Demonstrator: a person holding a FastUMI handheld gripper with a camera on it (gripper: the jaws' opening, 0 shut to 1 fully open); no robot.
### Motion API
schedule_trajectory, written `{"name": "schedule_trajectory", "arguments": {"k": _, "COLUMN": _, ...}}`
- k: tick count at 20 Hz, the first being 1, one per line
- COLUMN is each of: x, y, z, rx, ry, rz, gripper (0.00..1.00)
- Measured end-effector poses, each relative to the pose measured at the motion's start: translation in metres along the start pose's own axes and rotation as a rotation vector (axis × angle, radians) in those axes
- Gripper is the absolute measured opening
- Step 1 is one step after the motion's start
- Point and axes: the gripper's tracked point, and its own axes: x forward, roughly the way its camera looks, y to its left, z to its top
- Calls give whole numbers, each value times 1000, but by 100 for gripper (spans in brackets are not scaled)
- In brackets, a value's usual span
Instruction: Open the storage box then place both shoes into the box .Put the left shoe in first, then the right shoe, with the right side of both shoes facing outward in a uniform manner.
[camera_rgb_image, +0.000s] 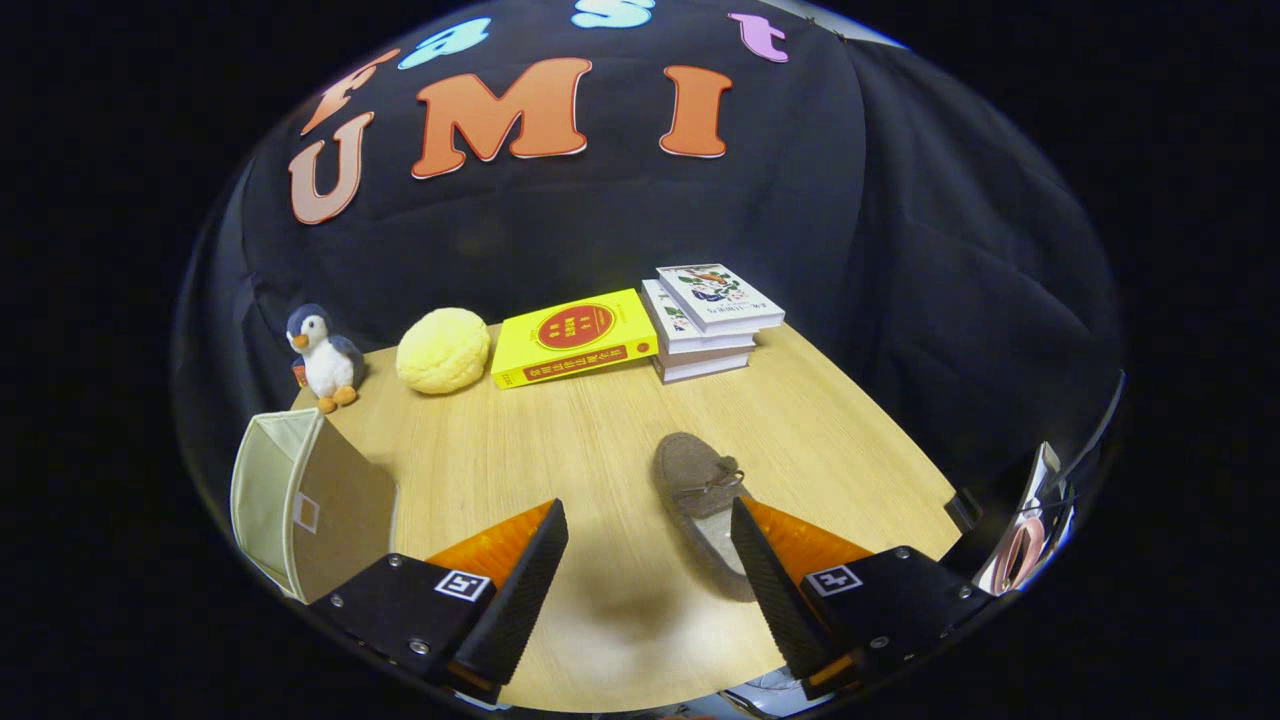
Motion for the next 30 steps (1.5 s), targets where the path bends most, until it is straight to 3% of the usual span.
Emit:
{"name": "schedule_trajectory", "arguments": {"k": 6, "x": 29, "y": -46, "z": -11, "rx": -109, "ry": 32, "rz": 21, "gripper": 99}}
{"name": "schedule_trajectory", "arguments": {"k": 20, "x": 105, "y": -104, "z": -64, "rx": -160, "ry": 153, "rz": 97, "gripper": 97}}
{"name": "schedule_trajectory", "arguments": {"k": 27, "x": 146, "y": -90, "z": -71, "rx": -162, "ry": 167, "rz": 139, "gripper": 83}}
{"name": "schedule_trajectory", "arguments": {"k": 30, "x": 156, "y": -76, "z": -76, "rx": -155, "ry": 180, "rz": 175, "gripper": 61}}
